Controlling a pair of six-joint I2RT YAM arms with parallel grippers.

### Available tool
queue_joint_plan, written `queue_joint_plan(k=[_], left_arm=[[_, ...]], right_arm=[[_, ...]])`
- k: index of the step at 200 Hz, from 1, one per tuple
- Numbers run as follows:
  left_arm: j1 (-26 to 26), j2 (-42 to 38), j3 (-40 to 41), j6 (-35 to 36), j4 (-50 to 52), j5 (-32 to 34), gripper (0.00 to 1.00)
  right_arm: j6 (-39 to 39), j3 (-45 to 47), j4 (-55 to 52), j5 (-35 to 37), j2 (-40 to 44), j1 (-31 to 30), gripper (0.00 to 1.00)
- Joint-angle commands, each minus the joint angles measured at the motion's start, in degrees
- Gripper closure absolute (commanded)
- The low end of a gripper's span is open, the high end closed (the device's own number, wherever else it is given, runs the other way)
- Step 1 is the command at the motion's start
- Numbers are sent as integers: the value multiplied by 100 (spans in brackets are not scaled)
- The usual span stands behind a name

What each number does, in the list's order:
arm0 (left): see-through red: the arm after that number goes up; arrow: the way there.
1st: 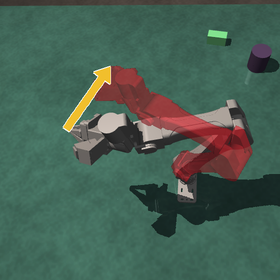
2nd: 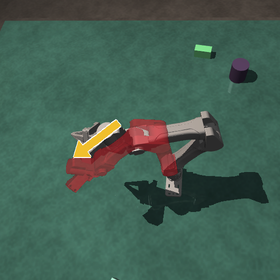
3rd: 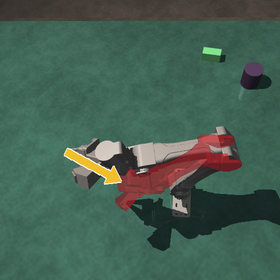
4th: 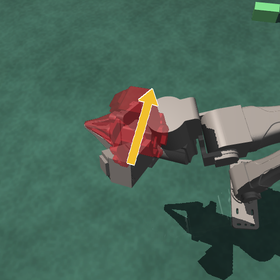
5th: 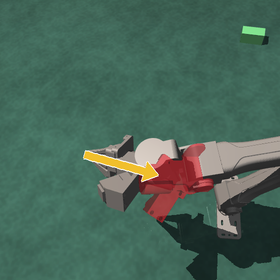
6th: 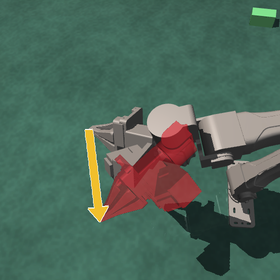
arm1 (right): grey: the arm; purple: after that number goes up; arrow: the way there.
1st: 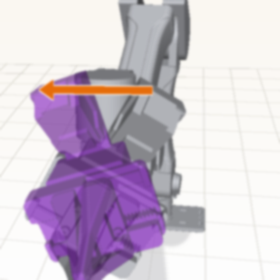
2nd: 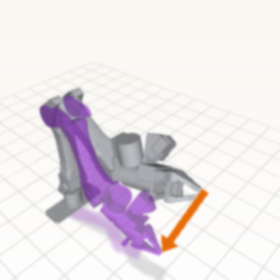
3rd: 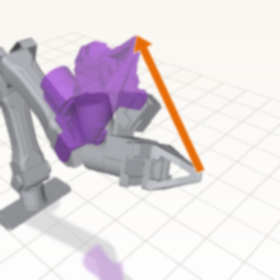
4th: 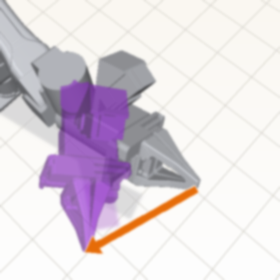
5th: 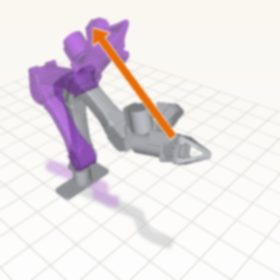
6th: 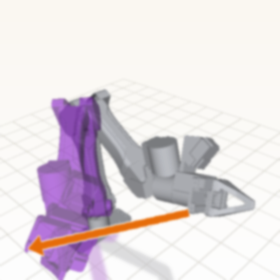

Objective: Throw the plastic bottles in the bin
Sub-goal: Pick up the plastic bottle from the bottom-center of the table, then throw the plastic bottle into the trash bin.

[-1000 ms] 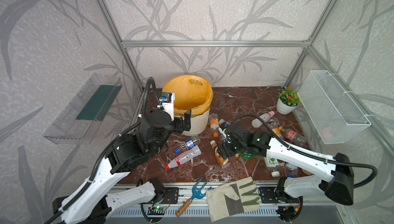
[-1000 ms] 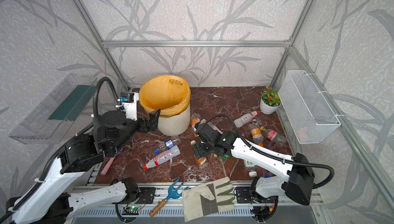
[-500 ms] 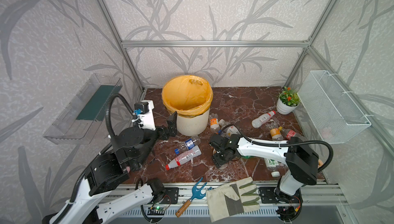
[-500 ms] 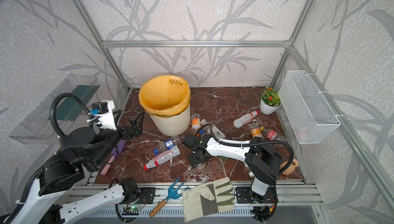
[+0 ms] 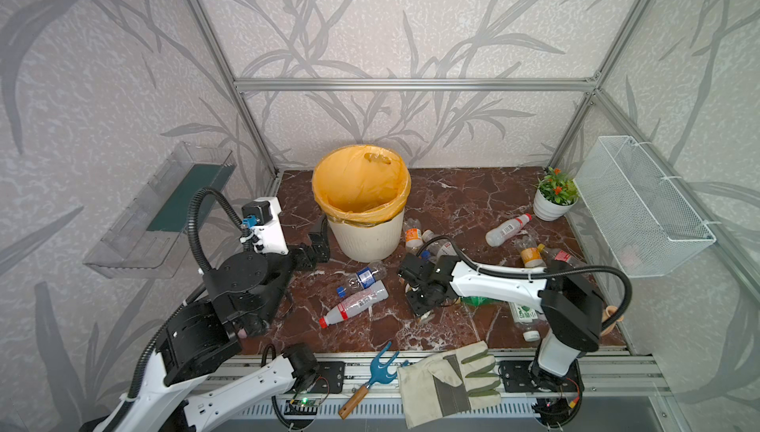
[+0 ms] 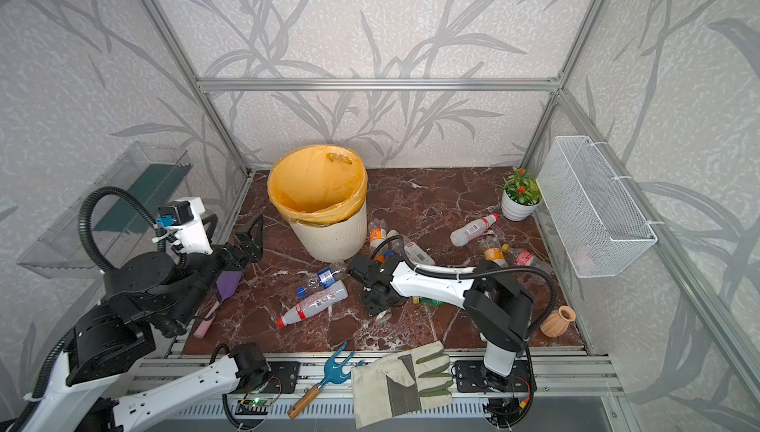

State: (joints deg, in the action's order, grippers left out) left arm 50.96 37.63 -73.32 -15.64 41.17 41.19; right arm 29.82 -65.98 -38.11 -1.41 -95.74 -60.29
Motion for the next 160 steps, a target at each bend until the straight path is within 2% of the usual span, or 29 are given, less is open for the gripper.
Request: queue_joint_plan(k=[1, 28, 58, 94, 118, 136, 153, 160], left_arm=[[11, -29, 95, -125, 166, 367, 1], [2, 49, 104, -185, 180, 490, 1], [-7, 167, 20, -224, 290, 570, 0], [-41, 215, 26, -431, 450, 678, 0], [-68, 215, 28, -589, 567, 667, 0], [-99, 210, 45, -676, 624, 640, 0], [-145, 238, 54, -776, 631, 511, 0], [-177, 277, 55, -798, 634, 446, 0]], right_arm=[[26, -69, -96, 393, 1296, -19, 54], [2, -114, -392, 818, 2394, 21, 52], [-319, -565, -606, 1150, 3189, 121, 51], [-1064, -1688, -451, 970, 3089, 621, 51], [-1357, -2650, -214, 80, 2329, 1146, 51], [-1622, -3992, -464, -429, 1056, 1308, 51], [-1621, -5944, -969, -1038, -548, 1442, 49], [-1624, -7189, -1460, -1162, -1458, 1465, 48]])
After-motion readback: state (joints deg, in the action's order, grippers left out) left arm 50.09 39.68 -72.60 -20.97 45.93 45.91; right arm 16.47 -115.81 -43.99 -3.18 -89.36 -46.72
